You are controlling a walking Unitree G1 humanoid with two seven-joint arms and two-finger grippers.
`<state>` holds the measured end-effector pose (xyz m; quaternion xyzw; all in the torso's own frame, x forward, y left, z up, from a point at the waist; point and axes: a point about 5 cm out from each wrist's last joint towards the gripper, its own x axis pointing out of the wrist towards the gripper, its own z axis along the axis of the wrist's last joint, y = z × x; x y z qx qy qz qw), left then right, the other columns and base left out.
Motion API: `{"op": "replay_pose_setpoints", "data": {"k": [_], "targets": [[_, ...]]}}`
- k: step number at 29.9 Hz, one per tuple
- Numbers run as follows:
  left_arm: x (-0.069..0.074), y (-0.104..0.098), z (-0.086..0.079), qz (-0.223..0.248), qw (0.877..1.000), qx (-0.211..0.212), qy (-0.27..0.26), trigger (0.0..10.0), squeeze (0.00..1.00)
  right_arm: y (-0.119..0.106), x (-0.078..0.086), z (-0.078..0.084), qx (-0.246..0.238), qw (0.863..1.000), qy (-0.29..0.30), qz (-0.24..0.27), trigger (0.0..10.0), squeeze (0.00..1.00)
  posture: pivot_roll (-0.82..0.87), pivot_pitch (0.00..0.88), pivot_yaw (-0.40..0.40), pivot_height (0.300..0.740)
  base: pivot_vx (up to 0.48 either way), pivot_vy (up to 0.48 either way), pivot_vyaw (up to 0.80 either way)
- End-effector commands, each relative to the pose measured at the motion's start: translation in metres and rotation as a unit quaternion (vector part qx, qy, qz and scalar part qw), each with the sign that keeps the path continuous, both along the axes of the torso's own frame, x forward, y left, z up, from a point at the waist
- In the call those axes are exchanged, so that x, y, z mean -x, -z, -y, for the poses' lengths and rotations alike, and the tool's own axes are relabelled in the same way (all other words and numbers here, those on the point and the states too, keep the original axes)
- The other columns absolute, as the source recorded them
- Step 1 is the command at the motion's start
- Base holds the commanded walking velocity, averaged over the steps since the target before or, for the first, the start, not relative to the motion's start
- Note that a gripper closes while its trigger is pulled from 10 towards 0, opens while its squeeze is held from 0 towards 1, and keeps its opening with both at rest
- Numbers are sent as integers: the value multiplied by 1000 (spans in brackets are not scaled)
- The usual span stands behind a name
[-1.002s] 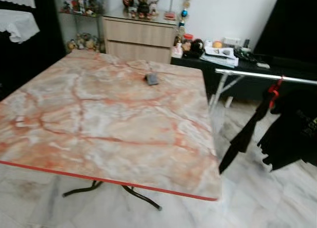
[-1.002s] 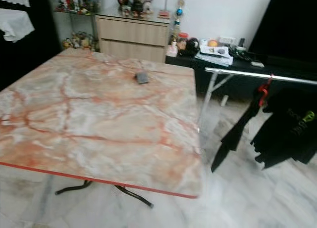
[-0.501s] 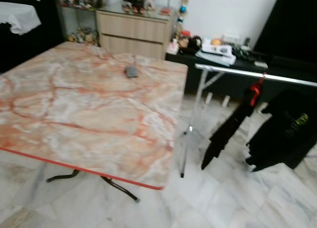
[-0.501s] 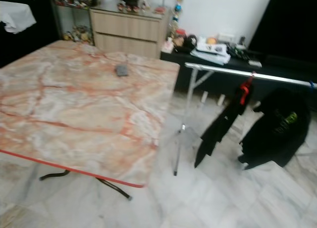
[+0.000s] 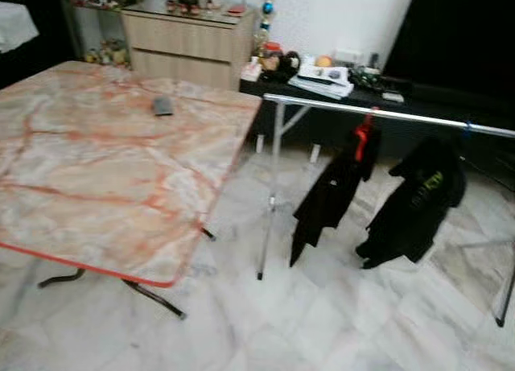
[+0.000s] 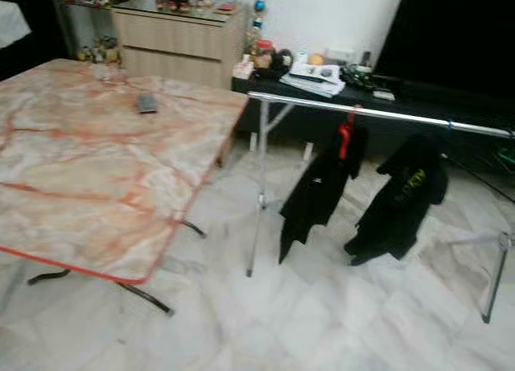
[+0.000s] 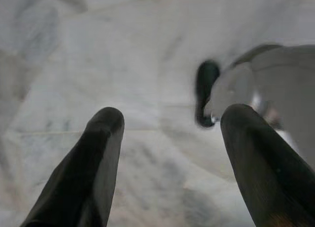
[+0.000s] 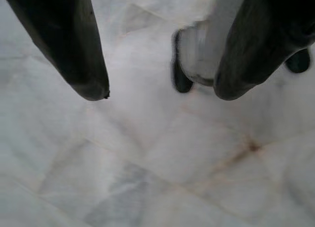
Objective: Hang hanger
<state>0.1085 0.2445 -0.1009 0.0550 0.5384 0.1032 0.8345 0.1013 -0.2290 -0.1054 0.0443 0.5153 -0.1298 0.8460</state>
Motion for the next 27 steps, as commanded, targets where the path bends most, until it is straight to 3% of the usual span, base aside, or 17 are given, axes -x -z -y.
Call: {"op": "replay_pose_setpoints", "data": {"k": [1,18,22,27], "targets": [[-11,-5,10,92,994,67,1,10000,0,-35,-113,-81,-120,983,-16,140,10000,0,174,0,-62,740,0,-480,0],[-12,-4,14,96,992,83,-14,10000,0,-36,-115,-78,-115,983,-15,141,10000,0,163,0,-67,740,0,-28,0],[-14,-5,13,98,992,80,-11,10000,0,-37,-116,-77,-114,983,-8,141,10000,0,161,0,-72,740,294,0,0],[-16,-5,14,100,992,81,-15,10000,0,-38,-118,-76,-113,983,-8,144,10000,0,160,20,-76,740,335,0,-700]]}}
